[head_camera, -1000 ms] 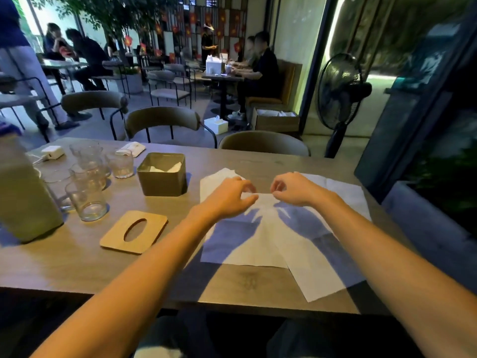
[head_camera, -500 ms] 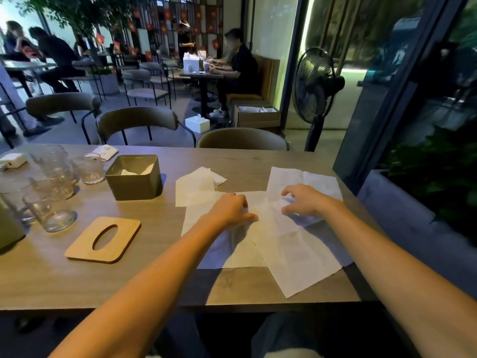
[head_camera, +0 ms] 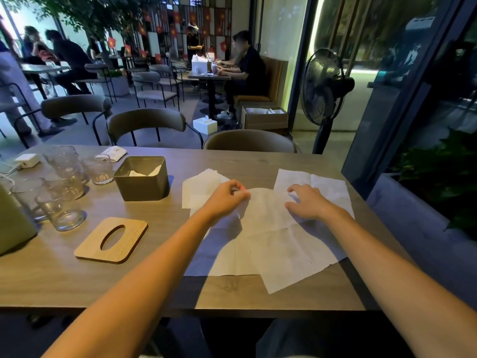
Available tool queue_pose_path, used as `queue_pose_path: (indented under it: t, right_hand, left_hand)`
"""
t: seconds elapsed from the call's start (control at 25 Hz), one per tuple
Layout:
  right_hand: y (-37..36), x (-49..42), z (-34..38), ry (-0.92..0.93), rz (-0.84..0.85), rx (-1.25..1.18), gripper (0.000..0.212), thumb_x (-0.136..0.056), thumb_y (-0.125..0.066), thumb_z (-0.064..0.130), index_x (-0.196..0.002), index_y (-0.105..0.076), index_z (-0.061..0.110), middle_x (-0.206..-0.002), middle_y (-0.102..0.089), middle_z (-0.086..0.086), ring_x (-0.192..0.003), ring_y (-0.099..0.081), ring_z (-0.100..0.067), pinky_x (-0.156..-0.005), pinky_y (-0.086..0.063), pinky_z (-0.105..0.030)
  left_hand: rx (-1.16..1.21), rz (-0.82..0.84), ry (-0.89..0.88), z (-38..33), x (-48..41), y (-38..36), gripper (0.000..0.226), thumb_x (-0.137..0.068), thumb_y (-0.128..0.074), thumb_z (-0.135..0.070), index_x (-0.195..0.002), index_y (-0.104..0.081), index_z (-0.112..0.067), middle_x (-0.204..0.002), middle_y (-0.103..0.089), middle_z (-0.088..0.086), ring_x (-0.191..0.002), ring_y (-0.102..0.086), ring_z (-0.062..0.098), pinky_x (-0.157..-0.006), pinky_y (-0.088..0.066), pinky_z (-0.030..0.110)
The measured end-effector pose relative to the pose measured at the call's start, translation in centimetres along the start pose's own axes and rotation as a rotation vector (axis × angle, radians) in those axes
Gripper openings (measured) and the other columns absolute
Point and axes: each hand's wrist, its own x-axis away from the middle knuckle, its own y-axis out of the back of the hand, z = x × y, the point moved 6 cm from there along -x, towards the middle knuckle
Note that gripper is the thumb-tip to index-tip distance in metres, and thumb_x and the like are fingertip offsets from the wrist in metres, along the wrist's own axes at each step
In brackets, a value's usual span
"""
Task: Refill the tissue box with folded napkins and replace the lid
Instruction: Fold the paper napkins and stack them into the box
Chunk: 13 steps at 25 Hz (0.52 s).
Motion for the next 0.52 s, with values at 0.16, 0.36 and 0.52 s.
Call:
queue_pose_path:
  t: [0.16,0.36,0.52]
  right_hand:
    - [-0.2,-0.2,-0.5,-0.065,0.010,-0.157,0.064,-0.097,-0.059,0.042,-0.153,-0.035,0.022,-0.156,-0.042,-0.011,-0.137,-0.045,-0.036,-0.109,-0.043,-0.048]
    - [-0.8,0.3,-0.2,-0.082,0.050,-0.229,0.066,-0.095,-0.063,0.029,-0.153,-0.032,0.025,-0.154,-0.047,-0.008,-0.127,-0.054,-0.031,-0.102,-0.051,-0.044]
    - [-0.2,0.0,0.1,-0.063,0.009,-0.260,0.067,-0.094,-0.062,0.016,-0.154,-0.033,0.023,-0.143,-0.054,-0.013,-0.121,-0.056,-0.031,-0.094,-0.050,-0.040]
  left_hand:
    - [0.278,-0.011,0.154,0.5,0.4,0.9,0.020,-0.099,-0.056,-0.027,-0.109,-0.059,-0.010,-0.099,-0.058,0.005,-0.093,-0.057,0.019,-0.072,-0.054,0.023]
    - [0.331,-0.058,0.198,1.0,0.0,0.9,0.023,-0.098,-0.058,-0.027,-0.119,-0.060,-0.017,-0.111,-0.061,0.005,-0.098,-0.061,0.021,-0.064,-0.053,0.018]
    - [0.427,0.010,0.185,0.9,0.4,0.8,0.025,-0.098,-0.058,-0.029,-0.123,-0.059,-0.022,-0.116,-0.062,0.004,-0.107,-0.061,0.023,-0.083,-0.057,0.033]
